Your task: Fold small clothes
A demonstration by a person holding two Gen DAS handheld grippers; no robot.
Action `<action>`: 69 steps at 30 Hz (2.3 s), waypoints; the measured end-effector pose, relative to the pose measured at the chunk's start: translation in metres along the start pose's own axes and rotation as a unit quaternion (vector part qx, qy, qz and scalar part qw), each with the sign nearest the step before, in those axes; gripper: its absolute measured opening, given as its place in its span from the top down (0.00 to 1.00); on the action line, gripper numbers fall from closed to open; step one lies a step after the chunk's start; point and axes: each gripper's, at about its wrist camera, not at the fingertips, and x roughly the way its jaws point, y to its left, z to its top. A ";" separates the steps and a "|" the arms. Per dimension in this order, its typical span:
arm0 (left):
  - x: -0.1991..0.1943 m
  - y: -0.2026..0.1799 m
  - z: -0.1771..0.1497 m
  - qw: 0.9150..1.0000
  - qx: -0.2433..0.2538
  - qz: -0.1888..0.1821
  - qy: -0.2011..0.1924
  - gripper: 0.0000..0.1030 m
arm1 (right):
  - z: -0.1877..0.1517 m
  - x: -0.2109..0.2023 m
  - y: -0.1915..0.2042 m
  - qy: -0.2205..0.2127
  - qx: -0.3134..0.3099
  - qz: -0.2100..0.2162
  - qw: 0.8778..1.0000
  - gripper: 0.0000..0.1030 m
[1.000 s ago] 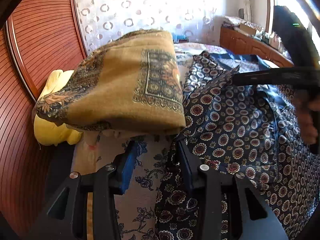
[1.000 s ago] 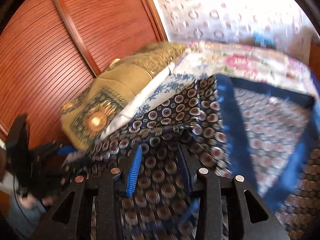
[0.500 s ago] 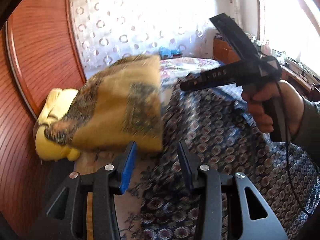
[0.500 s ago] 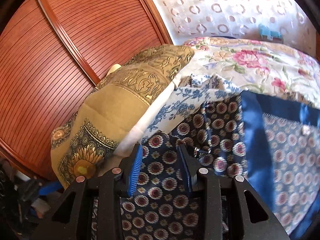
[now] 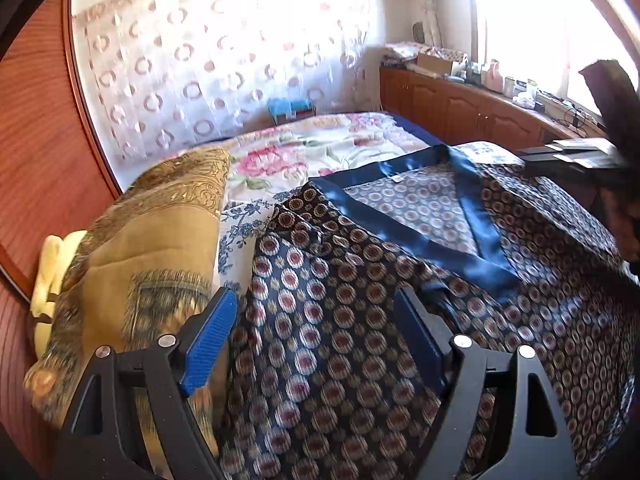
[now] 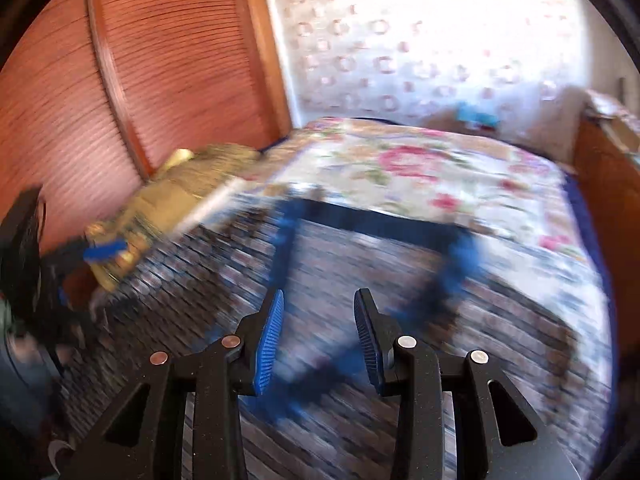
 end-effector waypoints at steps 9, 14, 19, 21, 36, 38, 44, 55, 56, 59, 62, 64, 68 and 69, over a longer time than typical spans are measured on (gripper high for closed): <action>0.044 0.022 0.025 0.998 0.009 0.008 0.065 0.51 | -0.087 -0.069 -0.089 0.004 0.083 -0.103 0.991 0.57; 0.064 0.027 0.023 0.995 0.017 0.023 0.100 0.52 | -0.120 -0.087 -0.111 0.021 0.127 -0.119 0.984 0.55; 0.063 0.021 0.021 0.994 0.025 0.024 0.100 0.88 | -0.137 -0.104 -0.127 0.024 0.160 -0.126 0.979 0.55; 0.057 0.021 0.022 0.995 0.029 0.026 0.090 0.97 | -0.144 -0.106 -0.134 0.025 0.169 -0.129 0.977 0.55; 0.002 0.075 0.028 0.991 -0.018 0.135 0.018 0.98 | -0.152 -0.105 -0.156 0.028 0.196 -0.145 0.969 0.49; -0.009 0.067 0.028 0.993 -0.019 0.120 0.006 0.97 | -0.153 -0.103 -0.155 0.031 0.198 -0.144 0.969 0.47; -0.025 0.035 0.037 0.998 0.005 0.064 -0.014 0.47 | -0.161 -0.097 -0.168 0.050 0.239 -0.117 0.963 0.42; -0.018 -0.045 0.023 0.998 0.036 -0.056 0.004 0.23 | -0.180 -0.100 -0.191 0.053 0.324 -0.030 0.944 0.39; -0.014 -0.054 0.020 0.997 0.042 -0.067 0.010 0.23 | -0.182 -0.100 -0.191 0.055 0.324 -0.021 0.944 0.41; -0.008 -0.073 0.011 0.995 0.054 -0.078 0.021 0.23 | -0.180 -0.106 -0.188 0.046 0.311 -0.007 0.949 0.62; -0.002 -0.085 0.002 0.994 0.052 -0.095 0.033 0.23 | -0.175 -0.115 -0.184 0.043 0.285 -0.041 0.957 0.78; 0.001 -0.089 -0.003 0.993 0.056 -0.098 0.039 0.23 | -0.171 -0.124 -0.181 0.039 0.267 -0.073 0.960 0.94; 0.007 -0.092 -0.011 0.992 0.052 -0.104 0.053 0.23 | -0.159 -0.138 -0.167 0.019 0.223 -0.107 0.969 0.98; 0.010 -0.091 -0.013 0.992 0.051 -0.104 0.056 0.23 | -0.155 -0.142 -0.162 0.013 0.212 -0.112 0.971 0.98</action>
